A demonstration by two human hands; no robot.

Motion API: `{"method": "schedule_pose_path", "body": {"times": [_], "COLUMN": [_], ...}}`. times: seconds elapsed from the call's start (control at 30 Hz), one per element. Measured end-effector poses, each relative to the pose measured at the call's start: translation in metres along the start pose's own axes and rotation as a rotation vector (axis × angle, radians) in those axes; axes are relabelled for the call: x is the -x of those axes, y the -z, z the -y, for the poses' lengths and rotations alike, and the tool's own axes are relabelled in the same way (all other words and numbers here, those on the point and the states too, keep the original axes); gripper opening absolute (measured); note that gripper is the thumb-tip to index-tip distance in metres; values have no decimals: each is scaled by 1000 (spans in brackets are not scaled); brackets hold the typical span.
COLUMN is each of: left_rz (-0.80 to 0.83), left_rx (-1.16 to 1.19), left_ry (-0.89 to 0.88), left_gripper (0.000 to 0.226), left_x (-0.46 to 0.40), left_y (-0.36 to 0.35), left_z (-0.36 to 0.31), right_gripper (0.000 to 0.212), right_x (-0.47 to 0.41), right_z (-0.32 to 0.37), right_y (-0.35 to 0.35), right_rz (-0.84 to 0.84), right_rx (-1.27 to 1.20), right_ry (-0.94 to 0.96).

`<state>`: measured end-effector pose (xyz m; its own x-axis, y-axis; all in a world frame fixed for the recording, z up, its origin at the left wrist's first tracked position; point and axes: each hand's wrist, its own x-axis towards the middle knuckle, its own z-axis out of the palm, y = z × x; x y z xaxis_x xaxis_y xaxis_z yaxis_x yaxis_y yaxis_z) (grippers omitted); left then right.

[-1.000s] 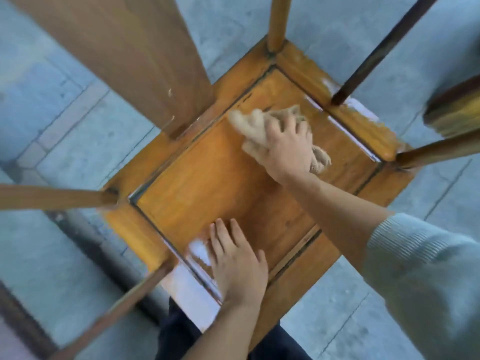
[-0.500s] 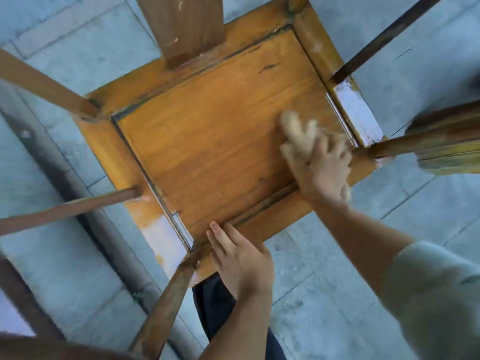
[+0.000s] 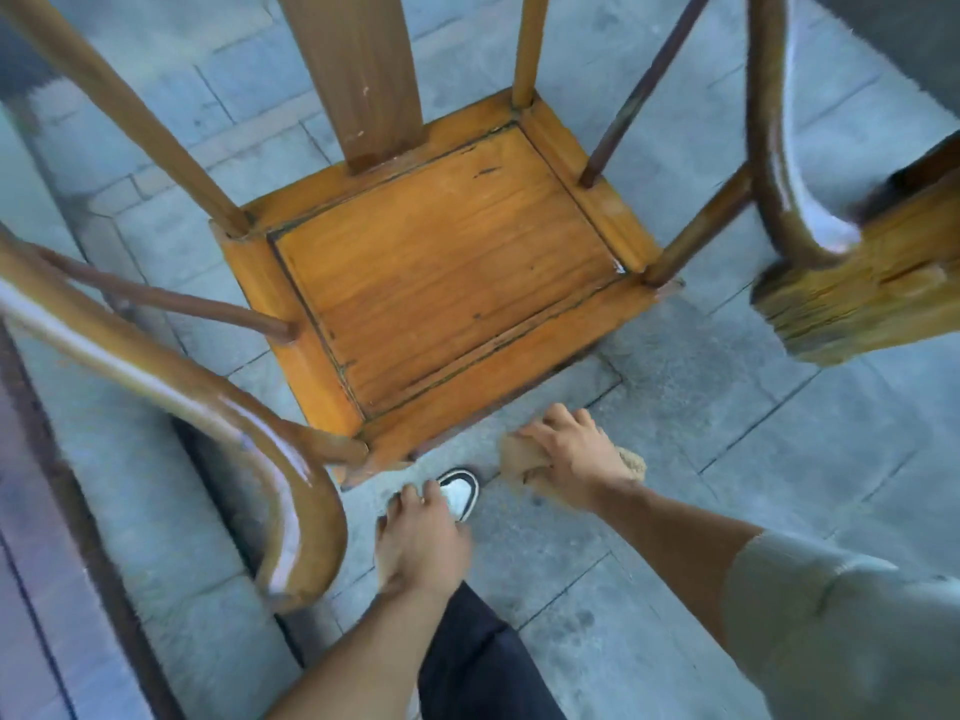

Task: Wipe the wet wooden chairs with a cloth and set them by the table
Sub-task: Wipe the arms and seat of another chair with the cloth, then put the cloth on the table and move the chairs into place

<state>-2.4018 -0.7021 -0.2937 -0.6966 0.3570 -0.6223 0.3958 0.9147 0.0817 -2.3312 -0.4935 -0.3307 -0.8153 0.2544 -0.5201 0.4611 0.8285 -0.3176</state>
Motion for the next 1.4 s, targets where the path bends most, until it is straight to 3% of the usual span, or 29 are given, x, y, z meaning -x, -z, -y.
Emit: {"method": "schedule_pose_path", "body": {"times": [0.3, 0.4, 0.57, 0.73, 0.9, 1.13, 1.4], "left_rz": [-235, -267, -380, -456, -517, -478, -459], "left_rx": [-79, -91, -4, 75, 10, -119, -162], "left_ry": [-363, -432, -478, -533, -590, -570, -517], "left_gripper": [57, 60, 64, 64, 58, 59, 60], "left_x": [86, 110, 135, 144, 137, 108, 68], "left_y": [137, 191, 263, 323, 360, 387, 407], "left_z": [-41, -65, -113, -189, -276, -411, -535], "right_gripper": [61, 74, 70, 47, 47, 43, 44], "right_x": [139, 182, 227, 256, 261, 238, 174], "right_z": [5, 12, -5, -47, -104, -213, -308], "right_y": [153, 209, 275, 336, 392, 457, 508], "right_rz": [-469, -566, -736, -806, -876, -909, -849], "right_rx": [-307, -345, -362, -396, -411, -468, -543], "right_ry": [-172, -204, -229, -281, -290, -264, -248]}}
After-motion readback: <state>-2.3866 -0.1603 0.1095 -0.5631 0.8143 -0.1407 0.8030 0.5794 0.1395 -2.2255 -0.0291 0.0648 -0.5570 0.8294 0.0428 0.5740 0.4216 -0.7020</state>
